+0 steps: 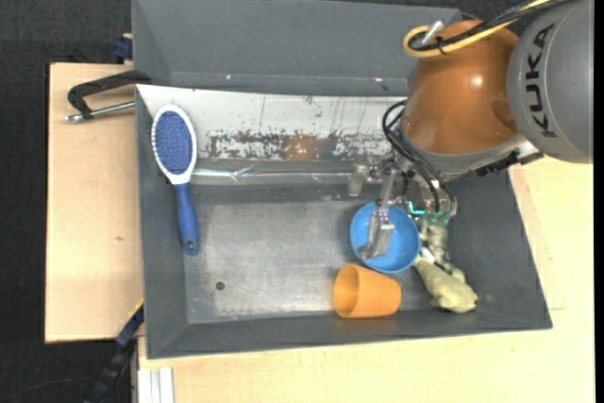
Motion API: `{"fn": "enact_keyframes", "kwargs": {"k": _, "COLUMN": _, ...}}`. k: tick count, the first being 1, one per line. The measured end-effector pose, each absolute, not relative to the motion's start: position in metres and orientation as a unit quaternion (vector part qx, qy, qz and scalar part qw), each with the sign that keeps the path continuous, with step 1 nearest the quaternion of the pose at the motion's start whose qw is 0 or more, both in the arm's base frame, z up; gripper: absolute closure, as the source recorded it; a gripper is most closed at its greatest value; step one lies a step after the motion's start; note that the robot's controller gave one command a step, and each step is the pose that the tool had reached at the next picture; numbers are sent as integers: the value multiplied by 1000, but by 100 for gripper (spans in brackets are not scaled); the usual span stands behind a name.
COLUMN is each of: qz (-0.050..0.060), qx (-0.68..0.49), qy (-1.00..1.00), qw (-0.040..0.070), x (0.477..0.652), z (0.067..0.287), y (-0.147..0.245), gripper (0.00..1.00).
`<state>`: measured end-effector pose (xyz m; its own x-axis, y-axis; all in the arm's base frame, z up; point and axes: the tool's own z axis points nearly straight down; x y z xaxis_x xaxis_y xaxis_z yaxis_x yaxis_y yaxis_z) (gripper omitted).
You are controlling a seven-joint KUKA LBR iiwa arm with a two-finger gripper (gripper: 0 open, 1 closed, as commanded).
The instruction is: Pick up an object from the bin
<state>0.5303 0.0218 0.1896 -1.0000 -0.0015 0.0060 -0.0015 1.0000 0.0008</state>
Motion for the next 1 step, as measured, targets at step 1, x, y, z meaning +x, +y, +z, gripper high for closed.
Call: {"fn": "enact_keyframes", "kwargs": {"k": 1, "qz": 1, "qx": 200, "qy": -980, "qw": -4, "x": 543, "z": 91, "y": -11, "gripper": 0}}
